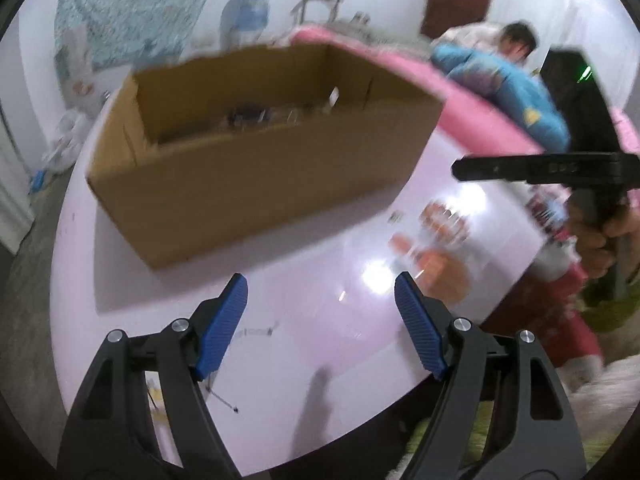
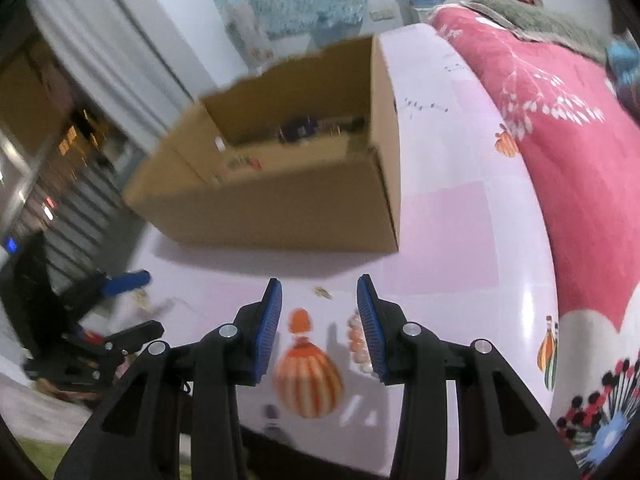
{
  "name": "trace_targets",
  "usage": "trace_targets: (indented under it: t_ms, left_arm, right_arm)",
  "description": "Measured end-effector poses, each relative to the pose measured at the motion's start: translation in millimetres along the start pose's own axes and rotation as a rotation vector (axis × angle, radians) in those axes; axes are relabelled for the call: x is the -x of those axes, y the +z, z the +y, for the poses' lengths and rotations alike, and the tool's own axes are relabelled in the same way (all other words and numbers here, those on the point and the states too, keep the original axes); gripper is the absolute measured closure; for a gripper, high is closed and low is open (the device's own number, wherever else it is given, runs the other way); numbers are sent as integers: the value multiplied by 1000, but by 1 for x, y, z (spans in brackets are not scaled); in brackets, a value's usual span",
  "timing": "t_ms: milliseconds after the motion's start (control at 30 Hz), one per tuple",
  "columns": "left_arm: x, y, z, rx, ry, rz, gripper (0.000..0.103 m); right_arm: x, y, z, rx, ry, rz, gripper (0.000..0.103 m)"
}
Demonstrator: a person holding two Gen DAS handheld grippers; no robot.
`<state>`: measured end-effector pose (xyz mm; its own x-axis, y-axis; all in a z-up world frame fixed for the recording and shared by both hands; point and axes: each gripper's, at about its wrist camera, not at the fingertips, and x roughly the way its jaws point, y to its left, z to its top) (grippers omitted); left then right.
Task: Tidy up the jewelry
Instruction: 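Withdraw both grippers from the box back over the table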
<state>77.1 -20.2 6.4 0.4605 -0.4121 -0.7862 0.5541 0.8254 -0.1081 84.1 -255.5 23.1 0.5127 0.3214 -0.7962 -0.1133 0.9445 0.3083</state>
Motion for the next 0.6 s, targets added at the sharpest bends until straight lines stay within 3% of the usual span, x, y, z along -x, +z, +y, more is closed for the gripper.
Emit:
trace_targets:
  t_ms: [100, 267, 400, 467, 600]
  left_arm:
    - [-20, -13, -4, -4, 78, 45, 31]
    - [-33, -29, -8, -41, 192, 51, 31]
    - [-35, -36, -7, -15, 183, 42, 31]
    - [-35, -38, -6, 6, 175, 28, 31]
    - [-37, -40, -2, 33, 156, 11, 31]
  right_arm:
    - [-21, -3, 9, 78, -31, 29, 64]
    - [-43, -3, 11, 145, -75, 76, 64]
    - [-55, -3, 11, 185, -94, 99, 66]
    - [-59, -2, 13, 199, -102, 119, 74]
    - [-67, -4, 20, 243, -123, 139, 80]
